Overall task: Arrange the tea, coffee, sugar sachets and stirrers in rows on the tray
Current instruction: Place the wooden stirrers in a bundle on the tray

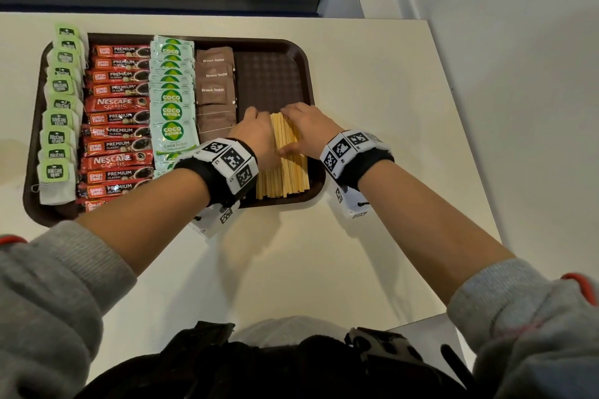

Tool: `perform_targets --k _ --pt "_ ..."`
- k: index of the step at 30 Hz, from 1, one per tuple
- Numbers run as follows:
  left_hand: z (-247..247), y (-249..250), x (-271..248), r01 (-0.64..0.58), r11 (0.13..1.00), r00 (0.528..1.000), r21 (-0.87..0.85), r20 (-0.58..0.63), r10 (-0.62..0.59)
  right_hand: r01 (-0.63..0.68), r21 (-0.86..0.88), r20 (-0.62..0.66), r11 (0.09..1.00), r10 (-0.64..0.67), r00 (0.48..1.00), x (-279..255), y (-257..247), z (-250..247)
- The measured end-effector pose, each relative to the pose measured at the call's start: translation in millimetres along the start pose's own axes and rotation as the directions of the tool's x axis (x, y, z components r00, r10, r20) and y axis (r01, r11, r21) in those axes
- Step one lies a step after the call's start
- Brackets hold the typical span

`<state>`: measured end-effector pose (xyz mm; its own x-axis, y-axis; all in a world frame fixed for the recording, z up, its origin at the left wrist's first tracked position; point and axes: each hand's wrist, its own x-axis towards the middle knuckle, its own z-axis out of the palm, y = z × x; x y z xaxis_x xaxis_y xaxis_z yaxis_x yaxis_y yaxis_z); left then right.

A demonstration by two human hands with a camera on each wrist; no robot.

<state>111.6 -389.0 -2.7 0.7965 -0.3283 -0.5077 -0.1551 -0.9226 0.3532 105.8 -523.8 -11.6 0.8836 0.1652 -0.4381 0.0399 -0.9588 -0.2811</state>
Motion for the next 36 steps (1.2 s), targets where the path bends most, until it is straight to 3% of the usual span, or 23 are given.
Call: perform_targets --k 19,27,30,36 --pt "-3.1 -0.7 -5.4 0.027 0.999 0.999 -0.047 -0.025 -0.028 -0.006 0.004 -0.022 1.0 0.006 1.0 -2.7 -3.7 0.3" --pt "-13.4 -9.6 -16.6 0.005 0.994 0.989 -0.113 -0.146 -0.022 -0.007 0.125 -0.193 0.992 0.031 0.981 -18.2 -4.8 -2.6" --pt "-17.4 -18.4 -27.6 -0.006 0.99 0.978 -0.141 -0.207 -0.023 0.023 0.141 -0.207 0.99 0.007 0.978 -26.6 -13.9 3.1" --pt "-19.6 -43.8 -61.9 0.021 0.979 0.976 -0.203 -0.208 -0.064 0.171 0.145 -0.103 0.975 -0.157 0.982 -46.8 -48.3 15.4"
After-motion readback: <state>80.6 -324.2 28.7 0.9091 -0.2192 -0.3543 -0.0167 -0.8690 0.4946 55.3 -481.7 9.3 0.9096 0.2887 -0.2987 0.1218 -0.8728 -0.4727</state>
